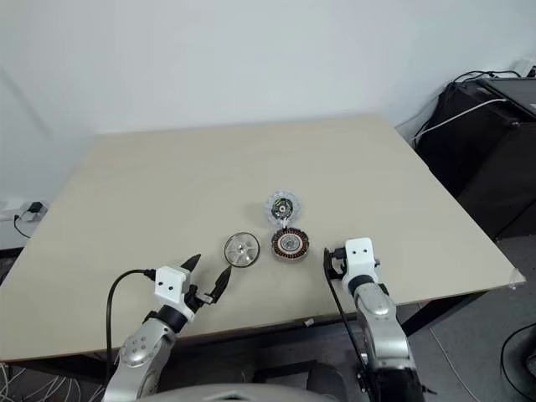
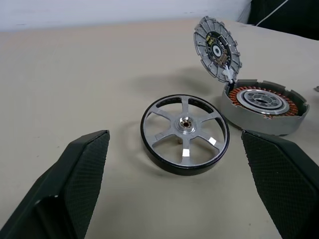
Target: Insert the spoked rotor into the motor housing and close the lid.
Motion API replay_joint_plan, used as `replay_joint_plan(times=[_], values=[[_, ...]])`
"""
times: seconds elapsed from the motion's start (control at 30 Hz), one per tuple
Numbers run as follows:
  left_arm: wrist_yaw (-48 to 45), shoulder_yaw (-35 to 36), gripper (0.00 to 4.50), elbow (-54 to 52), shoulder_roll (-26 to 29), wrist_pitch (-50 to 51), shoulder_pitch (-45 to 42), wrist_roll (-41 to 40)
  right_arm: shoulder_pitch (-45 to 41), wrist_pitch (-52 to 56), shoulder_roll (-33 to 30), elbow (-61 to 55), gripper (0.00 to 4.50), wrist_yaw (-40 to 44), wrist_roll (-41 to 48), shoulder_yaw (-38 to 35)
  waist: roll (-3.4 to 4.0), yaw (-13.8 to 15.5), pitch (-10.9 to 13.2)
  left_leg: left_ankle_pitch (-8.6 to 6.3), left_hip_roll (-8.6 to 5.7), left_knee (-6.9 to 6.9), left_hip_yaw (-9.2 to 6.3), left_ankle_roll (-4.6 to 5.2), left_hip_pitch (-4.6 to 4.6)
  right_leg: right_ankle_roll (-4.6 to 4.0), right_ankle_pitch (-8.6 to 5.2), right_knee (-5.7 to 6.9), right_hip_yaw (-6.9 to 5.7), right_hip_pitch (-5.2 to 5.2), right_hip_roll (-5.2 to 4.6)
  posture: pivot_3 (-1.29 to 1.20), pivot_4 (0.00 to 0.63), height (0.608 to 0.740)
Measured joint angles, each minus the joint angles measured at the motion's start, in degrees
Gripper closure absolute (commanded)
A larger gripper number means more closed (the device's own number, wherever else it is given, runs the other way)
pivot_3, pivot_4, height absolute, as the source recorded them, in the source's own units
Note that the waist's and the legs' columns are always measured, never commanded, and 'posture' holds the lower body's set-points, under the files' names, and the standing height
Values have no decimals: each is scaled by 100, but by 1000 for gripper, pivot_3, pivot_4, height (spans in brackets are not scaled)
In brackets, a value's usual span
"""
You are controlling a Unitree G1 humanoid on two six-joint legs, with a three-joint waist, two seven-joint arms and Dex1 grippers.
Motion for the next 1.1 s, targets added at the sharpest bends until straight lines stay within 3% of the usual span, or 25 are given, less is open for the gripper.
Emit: replay_joint_plan(times=[0.57, 1.0, 1.1], values=[[40, -5, 23, 1, 10, -1, 28, 0, -1273, 99, 53, 1648, 15, -304, 90, -374, 7, -52, -5, 11, 9, -2, 16, 25, 1, -14, 13, -6, 22, -6, 14, 0, 0, 740], [71, -8, 23, 1, 21, 0, 44, 0, -1512, 107, 138, 2159, 15, -299, 371, -506, 19, -76, -18, 12, 55, 0, 57, 24, 7, -31, 39, -19, 52, -12, 58, 0, 0, 740], [72, -8, 0, 1, 36, 0, 45, 0, -1509, 164, 149, 2145, 637, -305, 400, -557, 19, -75, -26, 12, 56, 0, 60, 25, 7, -31, 39, -19, 55, -13, 58, 0, 0, 740]])
